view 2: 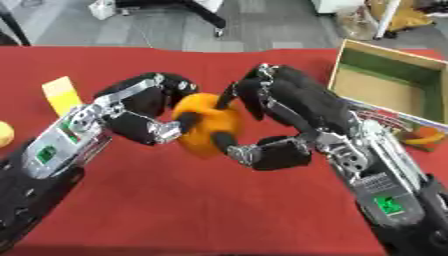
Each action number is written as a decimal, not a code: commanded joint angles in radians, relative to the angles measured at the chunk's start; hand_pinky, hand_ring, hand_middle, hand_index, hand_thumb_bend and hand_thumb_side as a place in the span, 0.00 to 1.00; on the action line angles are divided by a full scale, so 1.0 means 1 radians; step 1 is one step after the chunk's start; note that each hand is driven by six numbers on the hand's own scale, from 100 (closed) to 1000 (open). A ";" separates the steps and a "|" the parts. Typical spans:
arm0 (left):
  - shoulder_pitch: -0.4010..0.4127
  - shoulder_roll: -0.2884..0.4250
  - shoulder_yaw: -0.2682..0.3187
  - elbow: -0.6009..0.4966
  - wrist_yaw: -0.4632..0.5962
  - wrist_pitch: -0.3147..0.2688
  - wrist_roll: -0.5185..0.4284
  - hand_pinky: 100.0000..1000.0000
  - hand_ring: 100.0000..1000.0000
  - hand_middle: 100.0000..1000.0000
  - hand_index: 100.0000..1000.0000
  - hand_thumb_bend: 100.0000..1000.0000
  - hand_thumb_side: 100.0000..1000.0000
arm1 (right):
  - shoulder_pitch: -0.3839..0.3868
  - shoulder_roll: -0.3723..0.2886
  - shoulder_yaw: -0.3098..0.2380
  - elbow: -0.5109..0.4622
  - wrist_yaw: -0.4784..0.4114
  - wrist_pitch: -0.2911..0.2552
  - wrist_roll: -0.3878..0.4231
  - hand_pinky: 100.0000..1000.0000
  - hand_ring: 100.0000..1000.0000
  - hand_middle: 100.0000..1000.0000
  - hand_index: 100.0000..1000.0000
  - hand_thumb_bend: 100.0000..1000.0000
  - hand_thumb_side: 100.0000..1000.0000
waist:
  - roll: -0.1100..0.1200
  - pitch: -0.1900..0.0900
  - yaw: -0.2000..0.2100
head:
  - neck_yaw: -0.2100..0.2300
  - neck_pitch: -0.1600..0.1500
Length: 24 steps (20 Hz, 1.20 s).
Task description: Pick up the objects with one hand, pass them to the other hand, and then place them into the box on the other side of the table.
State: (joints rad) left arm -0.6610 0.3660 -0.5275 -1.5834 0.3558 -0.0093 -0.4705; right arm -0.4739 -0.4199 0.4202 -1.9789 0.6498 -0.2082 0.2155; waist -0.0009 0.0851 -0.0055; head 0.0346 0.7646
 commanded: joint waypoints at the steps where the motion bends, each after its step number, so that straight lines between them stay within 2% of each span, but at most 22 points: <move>1: -0.025 0.006 0.002 -0.028 0.011 0.006 0.006 0.49 0.50 0.41 0.47 0.05 0.08 | -0.008 -0.010 -0.004 -0.021 0.020 0.001 -0.014 0.10 0.25 0.12 0.50 0.16 0.19 | -0.003 -0.009 0.000 | 0.000 0.005; 5: -0.028 0.004 0.001 -0.037 0.017 0.012 0.009 0.49 0.50 0.41 0.47 0.05 0.08 | -0.008 -0.013 -0.002 -0.021 0.050 -0.011 -0.001 0.15 0.28 0.15 0.73 0.21 0.22 | -0.002 -0.009 -0.001 | 0.000 0.005; 6: -0.029 0.003 0.000 -0.039 0.018 0.013 0.009 0.49 0.50 0.41 0.47 0.04 0.08 | -0.007 -0.013 -0.001 -0.021 0.061 -0.017 0.009 0.16 0.28 0.16 0.72 0.21 0.22 | -0.002 -0.009 -0.001 | 0.000 0.005; 7: -0.030 0.003 0.000 -0.041 0.019 0.014 0.010 0.49 0.50 0.41 0.47 0.04 0.08 | -0.006 -0.014 -0.001 -0.021 0.072 -0.022 0.017 0.15 0.28 0.15 0.69 0.19 0.21 | -0.002 -0.009 -0.001 | 0.000 0.005; 9: -0.031 0.002 0.000 -0.045 0.021 0.017 0.010 0.49 0.50 0.41 0.47 0.05 0.08 | -0.006 -0.013 -0.002 -0.021 0.090 -0.026 0.024 0.15 0.28 0.15 0.56 0.17 0.18 | -0.001 -0.009 -0.001 | 0.000 0.005; 11: -0.033 0.001 -0.001 -0.051 0.022 0.017 0.005 0.51 0.51 0.42 0.48 0.02 0.09 | -0.005 -0.012 -0.003 -0.021 0.101 -0.023 0.016 0.16 0.28 0.16 0.49 0.15 0.16 | 0.000 -0.009 -0.002 | 0.000 0.005; 14: -0.035 0.003 -0.002 -0.056 0.022 0.017 -0.009 0.52 0.52 0.46 0.50 0.03 0.12 | -0.006 -0.013 -0.005 -0.021 0.112 -0.015 -0.015 0.15 0.27 0.16 0.38 0.06 0.09 | 0.001 -0.010 -0.003 | 0.000 0.005; 16: -0.035 0.004 -0.001 -0.057 0.020 0.016 -0.017 0.52 0.53 0.46 0.51 0.04 0.12 | -0.007 -0.014 -0.006 -0.021 0.114 -0.011 -0.040 0.15 0.27 0.16 0.32 0.04 0.07 | 0.001 -0.010 -0.004 | 0.000 0.005; 24: -0.040 0.002 0.000 -0.060 0.015 0.019 -0.024 0.52 0.54 0.47 0.53 0.05 0.13 | -0.008 -0.020 -0.008 -0.021 0.137 -0.021 -0.091 0.16 0.28 0.17 0.28 0.00 0.01 | 0.002 -0.010 -0.006 | 0.001 0.005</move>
State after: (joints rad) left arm -0.6788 0.3627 -0.5336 -1.6129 0.3699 0.0127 -0.4894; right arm -0.4694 -0.4203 0.4252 -1.9821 0.7772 -0.2292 0.1332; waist -0.0006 0.0851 -0.0102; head 0.0346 0.7646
